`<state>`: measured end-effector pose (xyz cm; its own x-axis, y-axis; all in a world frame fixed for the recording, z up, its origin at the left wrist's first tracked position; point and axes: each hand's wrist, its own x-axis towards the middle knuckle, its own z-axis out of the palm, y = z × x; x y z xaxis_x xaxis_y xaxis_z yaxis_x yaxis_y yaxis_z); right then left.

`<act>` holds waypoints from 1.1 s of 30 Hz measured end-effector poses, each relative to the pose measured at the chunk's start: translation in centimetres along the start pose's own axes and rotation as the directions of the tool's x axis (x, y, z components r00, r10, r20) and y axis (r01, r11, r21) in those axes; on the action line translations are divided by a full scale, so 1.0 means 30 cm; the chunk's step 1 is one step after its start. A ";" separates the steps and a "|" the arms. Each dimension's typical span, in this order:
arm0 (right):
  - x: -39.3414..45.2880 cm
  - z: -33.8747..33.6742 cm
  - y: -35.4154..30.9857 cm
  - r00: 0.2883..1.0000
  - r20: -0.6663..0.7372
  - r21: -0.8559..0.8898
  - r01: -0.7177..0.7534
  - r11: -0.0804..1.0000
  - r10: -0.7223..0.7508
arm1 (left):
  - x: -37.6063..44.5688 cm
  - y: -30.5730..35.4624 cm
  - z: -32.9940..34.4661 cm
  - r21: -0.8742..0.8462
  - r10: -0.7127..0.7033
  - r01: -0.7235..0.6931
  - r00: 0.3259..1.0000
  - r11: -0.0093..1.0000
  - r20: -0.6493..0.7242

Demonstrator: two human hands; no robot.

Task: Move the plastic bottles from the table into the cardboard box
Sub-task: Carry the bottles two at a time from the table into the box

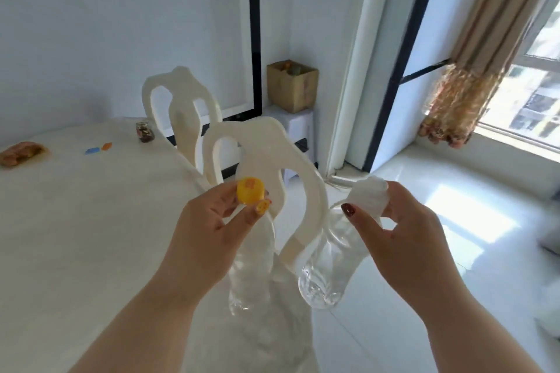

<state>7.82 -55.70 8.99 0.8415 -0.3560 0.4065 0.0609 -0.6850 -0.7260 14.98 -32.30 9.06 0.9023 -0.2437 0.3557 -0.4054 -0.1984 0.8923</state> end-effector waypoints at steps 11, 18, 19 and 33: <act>0.187 -0.723 0.582 0.997 -0.074 -0.114 -0.042 0.993 0.033 | 0.163 0.248 0.937 -0.108 0.030 -0.024 0.998 0.994 0.051; 0.429 -0.867 0.837 0.993 -0.116 -0.141 -0.051 0.989 0.034 | 0.413 0.245 1.265 -0.087 0.051 -0.039 0.988 0.995 0.143; 0.475 -0.869 0.870 0.993 -0.114 -0.148 -0.051 0.988 0.034 | 0.458 0.227 1.299 -0.087 0.050 -0.037 0.988 0.996 0.148; 1.421 -0.688 1.238 0.996 -0.077 -0.129 -0.049 0.990 0.039 | 1.350 -0.055 1.578 -0.112 0.037 -0.020 0.987 0.994 0.155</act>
<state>34.86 -109.43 10.82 0.7992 -0.4306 0.4193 -0.0500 -0.7429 -0.6675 45.24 -86.80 8.86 0.8531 -0.3947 0.3412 -0.4040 -0.0860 0.9107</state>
